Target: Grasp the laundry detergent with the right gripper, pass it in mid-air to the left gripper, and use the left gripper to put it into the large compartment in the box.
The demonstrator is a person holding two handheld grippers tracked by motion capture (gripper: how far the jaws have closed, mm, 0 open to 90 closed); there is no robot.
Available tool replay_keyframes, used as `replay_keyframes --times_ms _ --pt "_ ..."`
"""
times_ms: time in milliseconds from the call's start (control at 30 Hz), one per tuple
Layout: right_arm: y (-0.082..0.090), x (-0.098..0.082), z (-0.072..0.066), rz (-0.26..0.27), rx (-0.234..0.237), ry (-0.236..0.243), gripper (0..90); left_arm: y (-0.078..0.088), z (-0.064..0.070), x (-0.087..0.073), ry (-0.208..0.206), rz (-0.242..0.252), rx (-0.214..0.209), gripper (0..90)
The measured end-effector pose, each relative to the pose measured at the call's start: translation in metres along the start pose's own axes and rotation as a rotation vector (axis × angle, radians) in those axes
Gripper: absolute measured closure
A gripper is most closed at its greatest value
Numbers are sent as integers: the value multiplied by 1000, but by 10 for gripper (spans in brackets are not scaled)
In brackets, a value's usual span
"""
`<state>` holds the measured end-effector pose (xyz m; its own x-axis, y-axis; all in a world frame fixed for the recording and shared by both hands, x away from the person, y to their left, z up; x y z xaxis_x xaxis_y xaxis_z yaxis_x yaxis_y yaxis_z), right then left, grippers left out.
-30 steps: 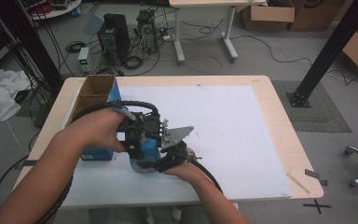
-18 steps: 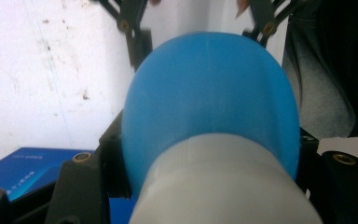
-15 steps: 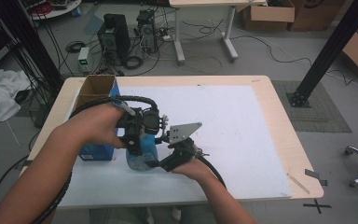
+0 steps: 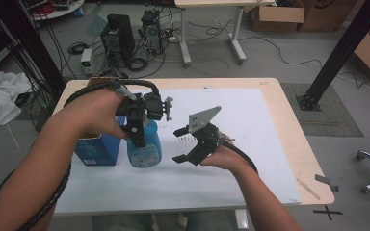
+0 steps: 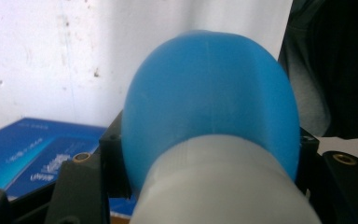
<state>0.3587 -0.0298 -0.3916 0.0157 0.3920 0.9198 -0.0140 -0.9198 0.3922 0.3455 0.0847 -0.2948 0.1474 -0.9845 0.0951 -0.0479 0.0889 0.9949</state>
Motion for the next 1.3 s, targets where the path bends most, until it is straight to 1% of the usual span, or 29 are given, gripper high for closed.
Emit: replay_keyframes --times_ms 67,100,133,233,300,367,433,500,533,567,600,633,700,733,767,867,967,1000,1033,1067,1167,1200,1233,1267,1300 --pt "9 2 4 -53 -11 13 101 6 -4 -2 22 -4 -3 377" --pt "9 2 4 -53 -11 13 101 6 -4 -2 22 -4 -3 376" --pt "20 4 10 -135 -28 30 71 13 -9 -4 52 -9 -1 376" --pt "30 4 12 -240 -36 57 44 24 -15 -8 94 -10 5 376" --pt "36 2 15 -309 -42 67 20 31 -20 -11 148 -12 7 376" --pt "42 -1 17 -375 -40 62 1 38 -25 -14 198 -19 11 376" --pt "50 -3 20 -436 -36 60 0 45 -29 -17 246 -19 16 376" --pt "59 -3 23 -485 -38 62 0 53 -34 -21 294 -17 18 376" --pt "59 -3 23 -485 -38 62 0 53 -34 -21 294 -17 18 376" --pt "64 -3 24 -514 -40 53 0 58 -37 -24 333 -13 20 376" --pt "71 -2 25 -561 -43 55 0 65 -41 -29 382 -7 16 376" --pt "77 -2 26 -596 -43 60 0 69 -43 -31 414 -2 14 376" --pt "84 -1 28 -646 -46 67 0 77 -48 -37 480 1 15 376" --pt "84 -1 28 -646 -46 67 0 77 -48 -37 480 1 15 376" --pt "90 -1 29 -689 -50 80 0 85 -52 -43 545 -2 29 377" --pt "98 -2 29 -738 -45 89 0 96 -56 -52 624 -10 48 376" --pt "104 -4 29 -764 -32 86 0 108 -62 -62 742 3 60 376" --pt "104 -4 29 -764 -32 86 0 108 -62 -62 742 3 60 376" --pt "105 -4 29 -769 -29 85 0 111 -64 -66 774 5 59 376" --pt "108 -4 29 -784 -28 91 0 117 -67 -73 838 14 57 377" --pt "110 -5 28 -805 -25 102 0 122 -72 -83 942 34 66 377" --pt "111 -5 28 -812 -23 102 0 122 -72 -83 942 34 66 377" --pt "111 -5 27 -817 -22 105 0 124 -76 -87 989 51 80 377" --pt "112 -5 27 -825 -19 110 0 124 -76 -87 989 51 80 377" --pt "112 -5 27 -827 -17 113 0 124 -77 -93 1033 35 90 377"
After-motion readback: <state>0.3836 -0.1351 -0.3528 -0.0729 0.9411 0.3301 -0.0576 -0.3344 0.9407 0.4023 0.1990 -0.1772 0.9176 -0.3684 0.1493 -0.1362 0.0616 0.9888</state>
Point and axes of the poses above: each handheld gripper's, and its own axes: y roughly backward along the jaws, x roughly out of its top, z roughly to its right, the point moved 9 cm from there along -y, roughly forward along the jaws, and after that the axes turned 10 degrees about z, right-handed, at the moved point
